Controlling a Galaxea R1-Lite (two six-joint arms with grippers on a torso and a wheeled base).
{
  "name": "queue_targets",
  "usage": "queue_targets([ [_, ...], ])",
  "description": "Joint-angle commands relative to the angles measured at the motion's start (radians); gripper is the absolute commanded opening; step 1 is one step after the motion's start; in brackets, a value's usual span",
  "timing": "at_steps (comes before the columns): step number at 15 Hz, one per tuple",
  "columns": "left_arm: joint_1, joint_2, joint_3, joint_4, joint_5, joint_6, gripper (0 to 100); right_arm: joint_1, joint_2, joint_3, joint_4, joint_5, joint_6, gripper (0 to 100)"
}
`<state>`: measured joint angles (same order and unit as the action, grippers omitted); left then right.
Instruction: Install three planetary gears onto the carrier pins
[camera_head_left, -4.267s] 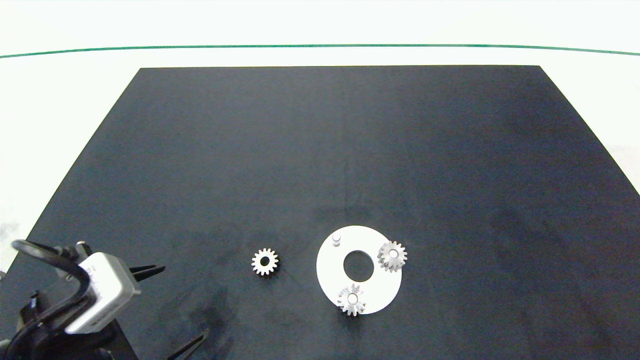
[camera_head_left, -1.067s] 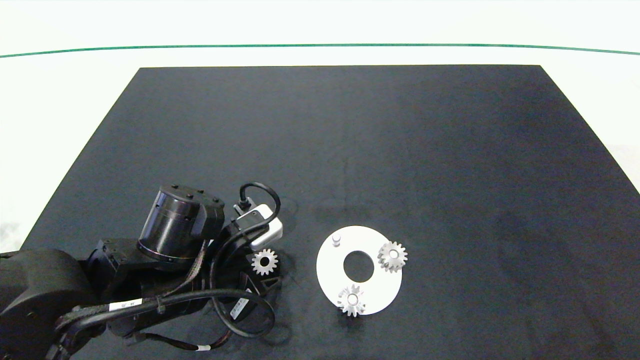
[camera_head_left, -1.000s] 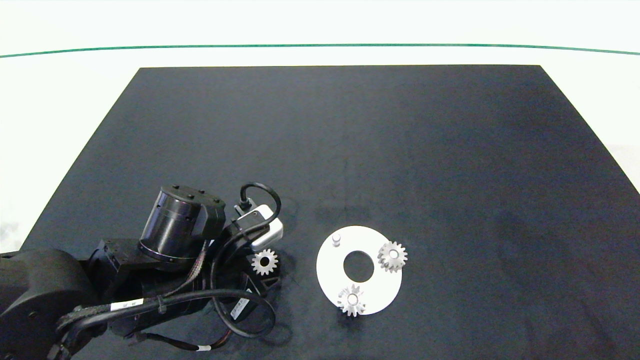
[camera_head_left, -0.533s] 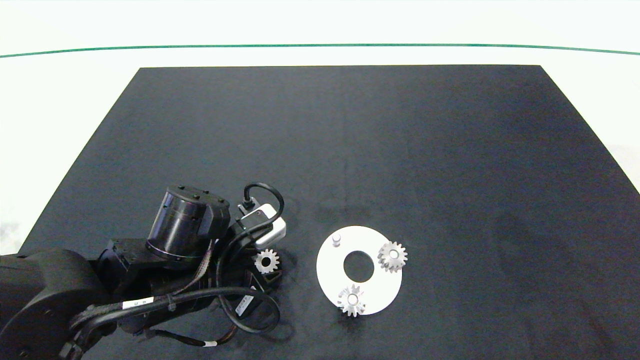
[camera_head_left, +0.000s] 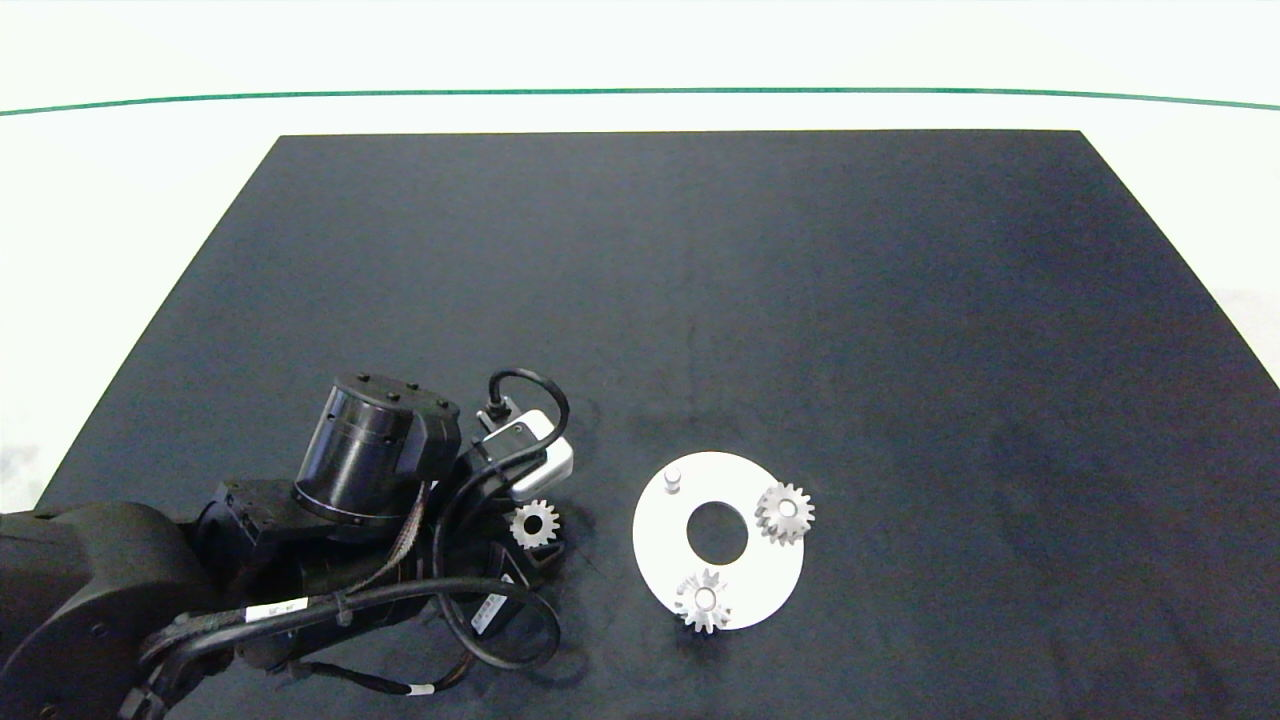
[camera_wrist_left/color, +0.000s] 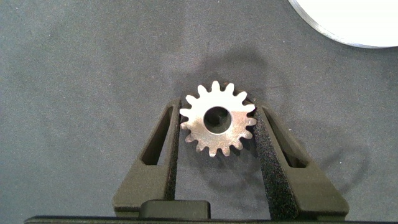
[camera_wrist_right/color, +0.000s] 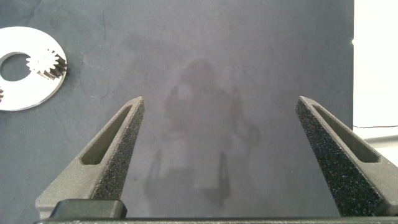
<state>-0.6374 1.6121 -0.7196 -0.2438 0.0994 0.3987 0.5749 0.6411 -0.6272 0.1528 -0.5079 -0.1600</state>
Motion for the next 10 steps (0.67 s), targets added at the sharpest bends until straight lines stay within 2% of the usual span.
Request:
queue_targets([
  [1, 0.001, -0.003, 0.002, 0.001, 0.0, 0.003, 21, 0.0, 0.002, 0.0, 0.001, -0.003, -0.001, 100],
  [10, 0.002, -0.001, 0.006, 0.001, 0.002, -0.003, 3, 0.0, 0.0, 0.0, 0.001, -0.003, -0.001, 100],
])
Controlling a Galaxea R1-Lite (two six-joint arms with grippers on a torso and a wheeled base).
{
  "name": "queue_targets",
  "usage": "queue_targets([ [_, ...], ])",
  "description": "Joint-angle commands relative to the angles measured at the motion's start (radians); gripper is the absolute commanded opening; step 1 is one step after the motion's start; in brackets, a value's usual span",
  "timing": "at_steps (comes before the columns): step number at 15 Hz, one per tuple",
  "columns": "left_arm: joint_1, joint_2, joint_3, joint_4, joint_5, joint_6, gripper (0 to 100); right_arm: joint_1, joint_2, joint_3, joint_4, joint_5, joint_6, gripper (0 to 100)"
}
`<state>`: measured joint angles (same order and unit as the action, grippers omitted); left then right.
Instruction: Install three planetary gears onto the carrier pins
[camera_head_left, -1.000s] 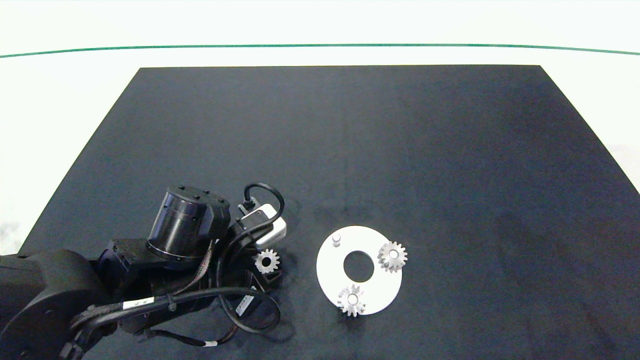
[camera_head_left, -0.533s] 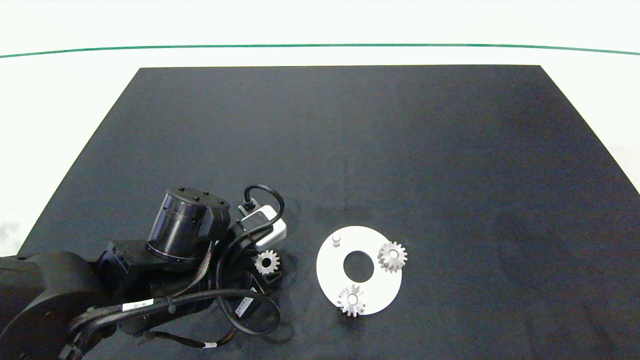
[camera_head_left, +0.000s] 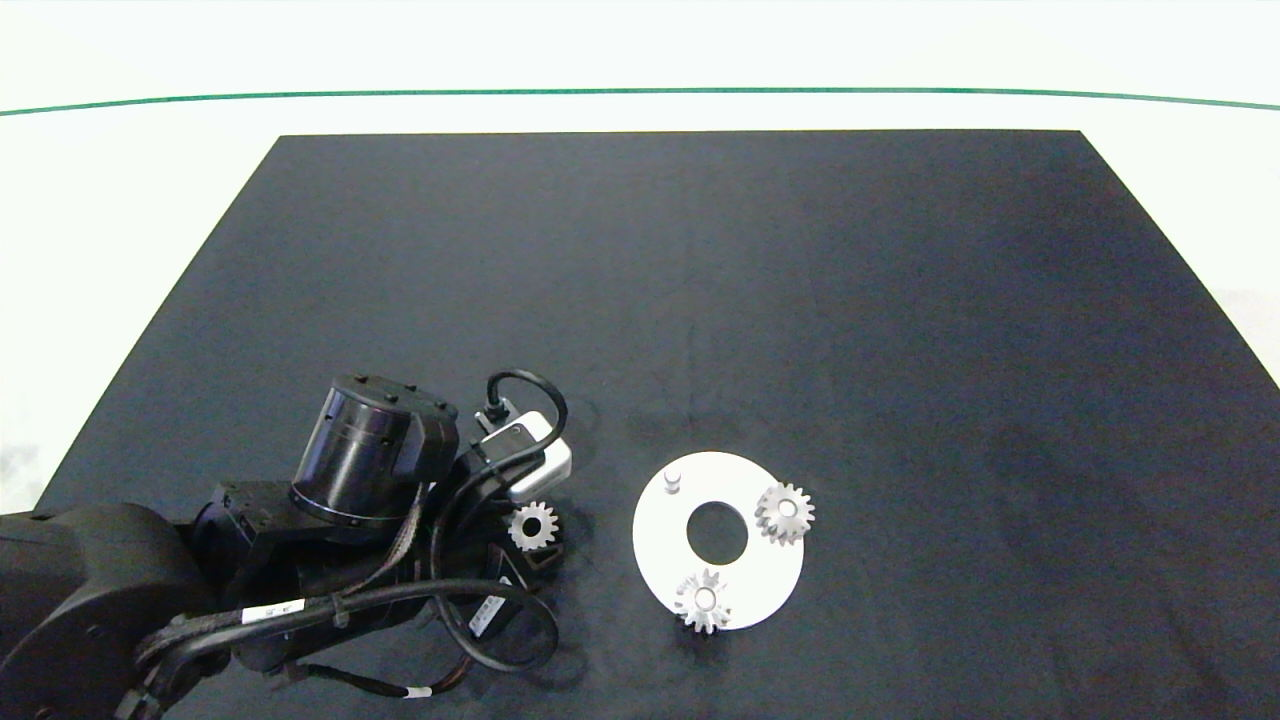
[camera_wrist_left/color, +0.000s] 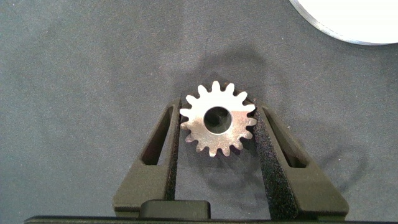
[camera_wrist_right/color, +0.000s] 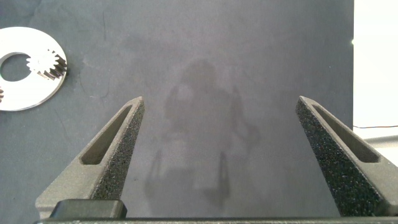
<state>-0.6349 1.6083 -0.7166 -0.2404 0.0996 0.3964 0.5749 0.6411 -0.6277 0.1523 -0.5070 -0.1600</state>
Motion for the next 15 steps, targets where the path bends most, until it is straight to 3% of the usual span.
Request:
queue_targets([
  [1, -0.002, -0.004, 0.003, -0.003, 0.002, -0.004, 1, 0.0, 0.0, 0.0, 0.001, -0.004, -0.001, 100],
  [5, -0.037, -0.038, -0.055, 0.015, 0.003, 0.001, 1, 0.002, 0.002, 0.0, 0.001, -0.004, -0.001, 100],
  [8, -0.068, -0.047, -0.153, 0.116, 0.009, 0.002, 1, 0.0, -0.006, 0.002, 0.003, -0.002, -0.001, 100],
  [10, -0.104, -0.057, -0.242, 0.228, 0.029, 0.001, 1, 0.0, -0.008, 0.0, 0.003, -0.004, -0.001, 100],
  [13, -0.141, -0.013, -0.296, 0.243, 0.072, 0.001, 1, -0.001, -0.011, 0.0, 0.001, -0.002, -0.001, 100],
  [15, -0.155, 0.018, -0.319, 0.243, 0.08, 0.002, 1, -0.001, -0.012, -0.001, 0.001, -0.004, -0.001, 100],
])
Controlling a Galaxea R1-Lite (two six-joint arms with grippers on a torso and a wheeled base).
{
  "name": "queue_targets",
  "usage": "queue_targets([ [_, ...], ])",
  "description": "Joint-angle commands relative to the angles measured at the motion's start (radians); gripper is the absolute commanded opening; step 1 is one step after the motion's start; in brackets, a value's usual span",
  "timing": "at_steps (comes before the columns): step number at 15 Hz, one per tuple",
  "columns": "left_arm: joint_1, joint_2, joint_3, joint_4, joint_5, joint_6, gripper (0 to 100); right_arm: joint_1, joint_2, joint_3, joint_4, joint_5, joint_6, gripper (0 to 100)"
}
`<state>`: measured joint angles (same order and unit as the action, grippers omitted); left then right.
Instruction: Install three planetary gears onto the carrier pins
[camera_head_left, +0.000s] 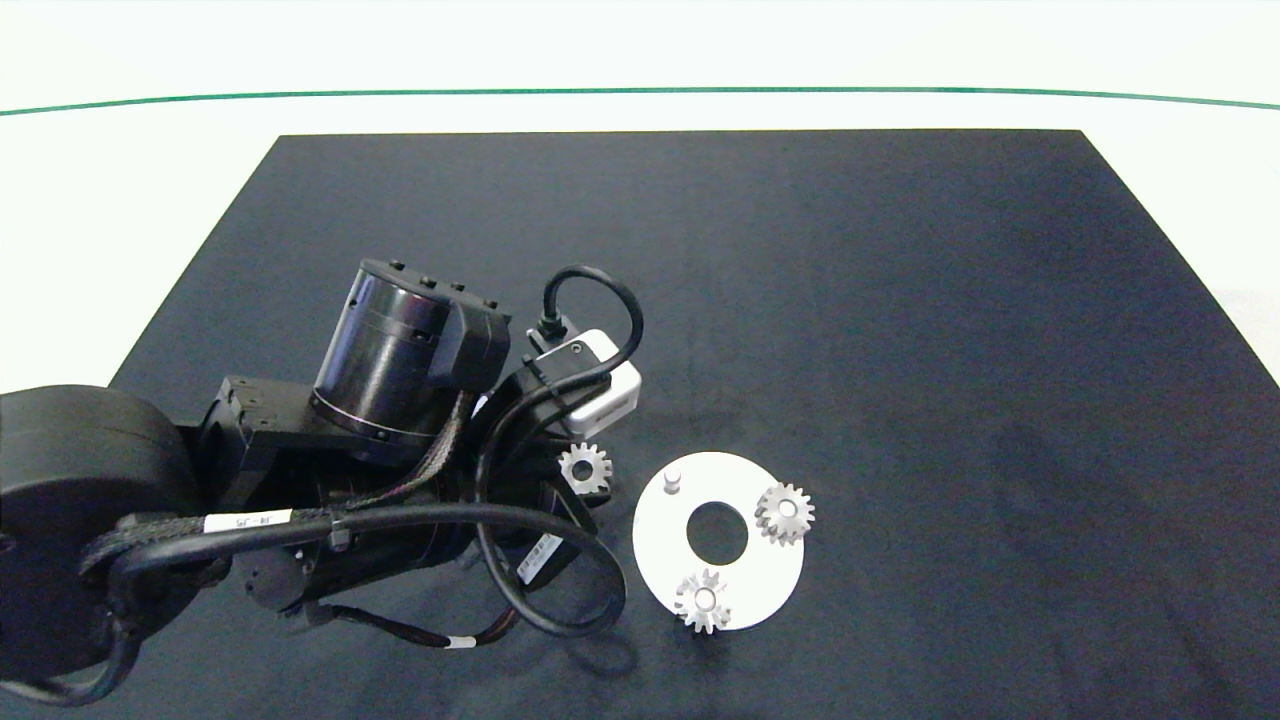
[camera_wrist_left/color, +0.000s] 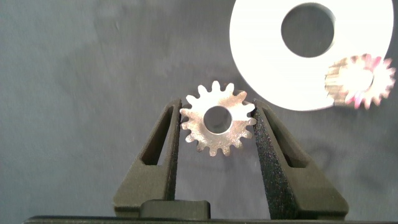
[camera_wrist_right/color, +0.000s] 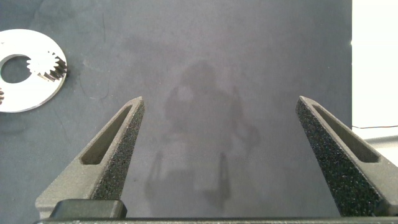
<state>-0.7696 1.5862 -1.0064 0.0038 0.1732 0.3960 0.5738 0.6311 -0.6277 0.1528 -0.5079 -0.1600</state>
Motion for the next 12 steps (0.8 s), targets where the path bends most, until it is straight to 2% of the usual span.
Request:
queue_targets([
  [1, -0.036, 0.061, -0.052, -0.001, 0.011, 0.003, 1, -0.002, -0.002, -0.003, 0.001, -0.001, -0.001, 100],
  [8, -0.07, 0.123, -0.143, 0.004, 0.014, 0.004, 1, -0.003, 0.001, -0.004, 0.001, -0.003, -0.001, 100],
  [12, -0.089, 0.152, -0.156, 0.001, 0.014, 0.003, 1, -0.005, 0.001, -0.006, -0.001, -0.003, -0.001, 100],
])
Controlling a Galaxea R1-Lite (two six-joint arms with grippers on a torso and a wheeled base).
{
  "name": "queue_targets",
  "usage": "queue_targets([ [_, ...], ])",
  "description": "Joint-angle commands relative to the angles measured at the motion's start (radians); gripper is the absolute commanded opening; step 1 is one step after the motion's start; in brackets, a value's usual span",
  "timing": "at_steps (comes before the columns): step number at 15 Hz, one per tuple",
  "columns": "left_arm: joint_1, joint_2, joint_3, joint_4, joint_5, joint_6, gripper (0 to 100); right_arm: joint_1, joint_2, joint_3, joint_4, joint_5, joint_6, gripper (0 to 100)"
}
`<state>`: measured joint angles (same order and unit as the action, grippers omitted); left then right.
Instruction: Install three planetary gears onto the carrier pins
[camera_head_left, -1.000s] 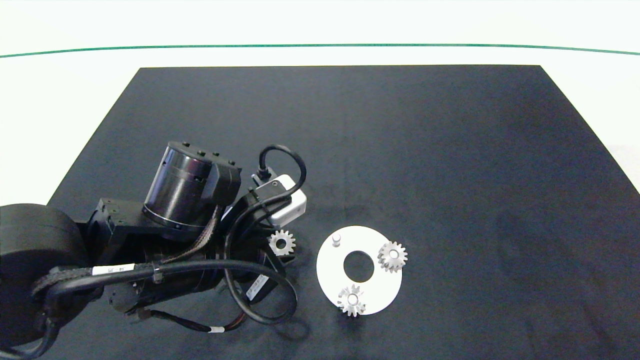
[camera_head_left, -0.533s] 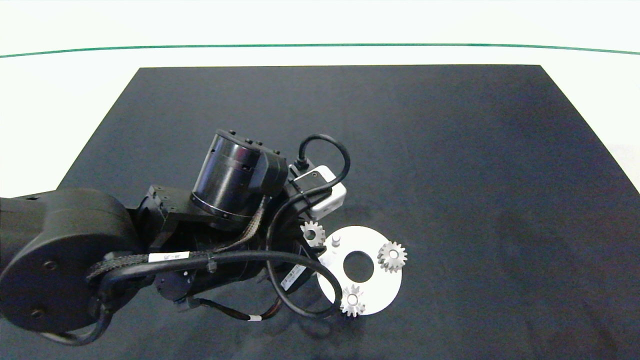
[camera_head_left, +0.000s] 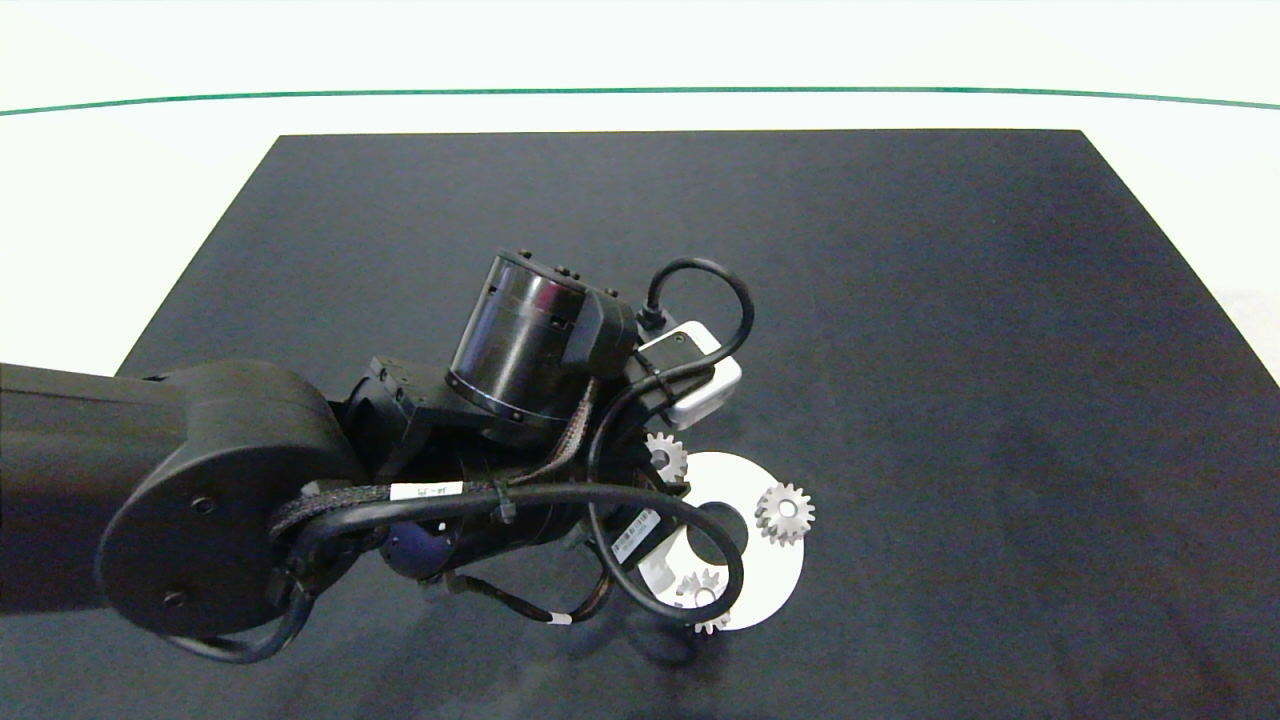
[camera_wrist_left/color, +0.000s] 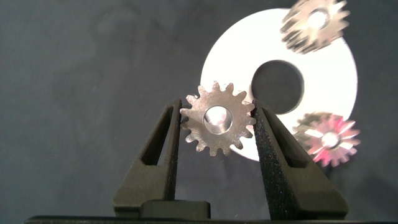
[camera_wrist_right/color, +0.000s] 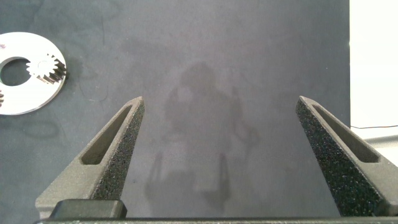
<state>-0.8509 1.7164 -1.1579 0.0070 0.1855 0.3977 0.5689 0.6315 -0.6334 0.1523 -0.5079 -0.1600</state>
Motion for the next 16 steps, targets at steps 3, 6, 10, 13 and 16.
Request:
queue_targets([
  [3, -0.017, 0.037, -0.009, -0.002, 0.003, 0.001, 1, 0.0, 0.001, 0.001, 0.001, -0.003, -0.001, 100],
  [6, -0.017, 0.057, -0.016, -0.005, 0.003, 0.001, 1, 0.0, 0.002, 0.003, 0.001, -0.003, -0.001, 100],
  [10, -0.011, 0.066, -0.026, -0.005, 0.005, 0.004, 1, 0.0, 0.002, 0.004, 0.001, -0.001, -0.001, 100],
  [13, -0.01, 0.066, -0.028, -0.005, 0.005, 0.004, 1, 0.0, 0.004, 0.001, 0.001, -0.003, -0.001, 100],
  [16, -0.005, 0.066, -0.031, -0.004, 0.005, 0.006, 1, 0.0, 0.004, 0.0, 0.001, -0.003, -0.001, 100],
])
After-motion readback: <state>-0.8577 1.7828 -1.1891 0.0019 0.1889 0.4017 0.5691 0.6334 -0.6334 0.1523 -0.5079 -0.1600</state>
